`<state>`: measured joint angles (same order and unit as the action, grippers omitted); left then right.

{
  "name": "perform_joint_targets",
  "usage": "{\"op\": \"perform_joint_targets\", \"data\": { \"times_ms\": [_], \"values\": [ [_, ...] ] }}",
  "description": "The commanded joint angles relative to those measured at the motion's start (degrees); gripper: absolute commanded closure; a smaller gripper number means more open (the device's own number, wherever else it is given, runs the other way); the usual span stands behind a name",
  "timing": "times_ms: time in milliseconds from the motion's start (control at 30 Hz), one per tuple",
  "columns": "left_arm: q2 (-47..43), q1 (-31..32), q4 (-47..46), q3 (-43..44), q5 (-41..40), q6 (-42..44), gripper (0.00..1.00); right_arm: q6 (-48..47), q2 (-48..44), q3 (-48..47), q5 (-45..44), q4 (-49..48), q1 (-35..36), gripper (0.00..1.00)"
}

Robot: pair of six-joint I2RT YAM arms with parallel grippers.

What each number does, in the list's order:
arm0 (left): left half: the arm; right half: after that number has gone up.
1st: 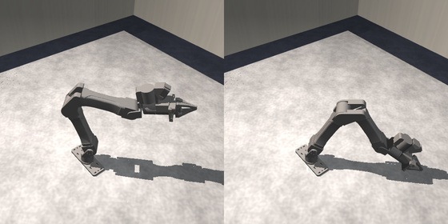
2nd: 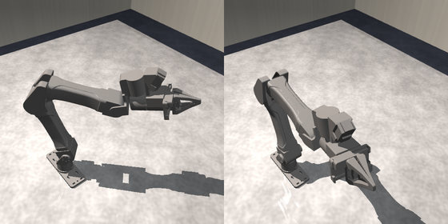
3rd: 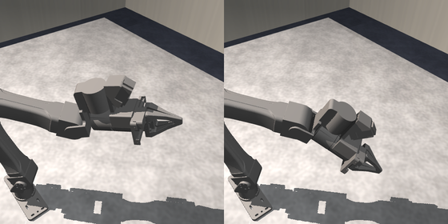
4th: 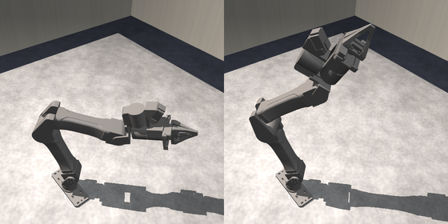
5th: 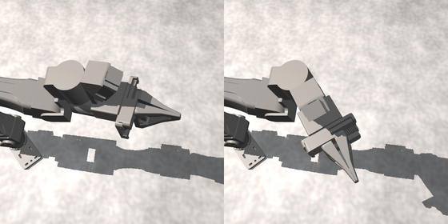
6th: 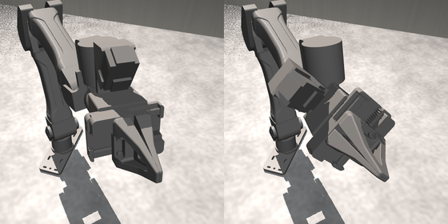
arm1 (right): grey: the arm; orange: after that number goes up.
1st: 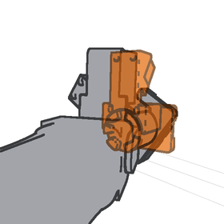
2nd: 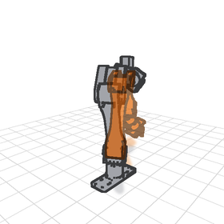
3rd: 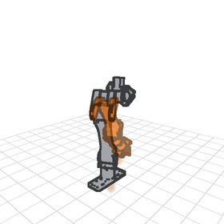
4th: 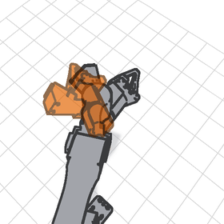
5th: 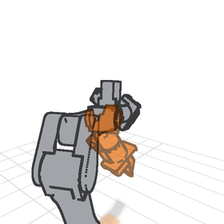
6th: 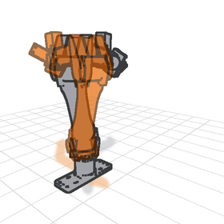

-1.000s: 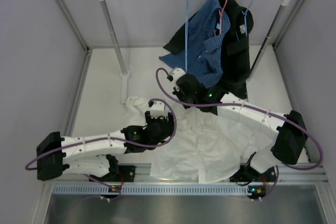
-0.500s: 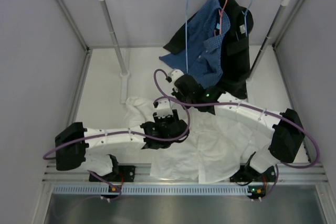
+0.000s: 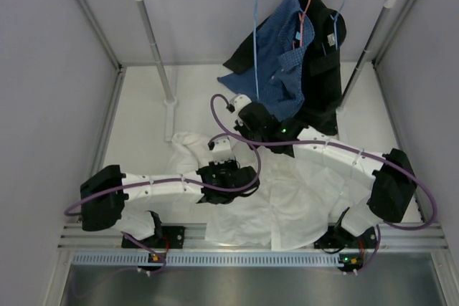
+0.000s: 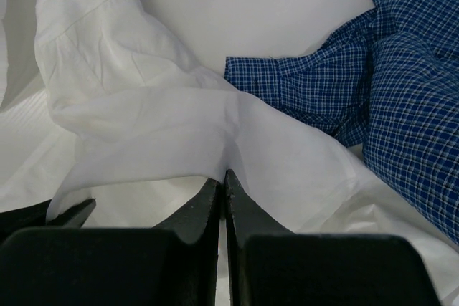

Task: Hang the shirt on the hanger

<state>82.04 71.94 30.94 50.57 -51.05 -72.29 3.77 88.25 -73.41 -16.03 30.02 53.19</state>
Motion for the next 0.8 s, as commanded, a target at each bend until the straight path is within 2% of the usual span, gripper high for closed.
{"op": "perform_joint_targets", "data": {
  "times_ms": [0,33,67,167,200,300,400,533,700,733,767],
  "values": [
    [-1.35,-0.40,0.79,0.85,-2.39,0.31,0.91,0.98,-3.17,1.68,0.74,-4.00,-0.81,1.00],
    [-1.70,-0.66,0.70,0.68,-2.22,0.48,0.98,1.32,-3.43,2.12,0.83,-4.27,-0.89,1.00],
    [-2.58,-1.01,0.79,0.33,-1.52,0.57,1.00,1.50,-4.04,2.39,1.00,-4.36,-1.24,1.00],
    [-5.12,-3.47,0.88,-2.22,1.46,1.97,1.00,2.64,-6.23,4.14,2.40,-5.32,-2.47,1.00],
    [-5.74,-4.00,0.79,-3.27,2.09,2.68,0.94,2.82,-6.85,4.76,2.76,-5.58,-2.74,1.00],
    [-7.77,-4.62,0.79,-4.16,3.58,5.14,0.50,3.17,-8.18,4.85,3.29,-5.59,-2.83,1.00],
    [-7.95,-4.62,0.88,-2.85,5.78,7.95,0.35,3.52,-8.18,4.41,3.46,-5.59,-2.74,1.00],
    [-6.28,-4.27,2.45,0.93,9.29,8.22,0.33,4.14,-6.69,4.06,1.45,-5.59,-2.74,1.00],
    [-5.31,-2.25,9.91,7.08,7.19,5.94,0.34,5.28,-5.81,5.29,-2.77,-6.64,-2.74,1.00],
    [-5.31,-2.07,10.54,7.87,7.19,5.85,0.34,5.98,-5.89,5.55,-3.21,-6.90,-2.65,1.00],
    [-5.22,-1.90,10.72,9.01,7.45,6.37,0.39,6.25,-5.98,5.90,-3.65,-7.60,-2.65,1.00]
  ]
}}
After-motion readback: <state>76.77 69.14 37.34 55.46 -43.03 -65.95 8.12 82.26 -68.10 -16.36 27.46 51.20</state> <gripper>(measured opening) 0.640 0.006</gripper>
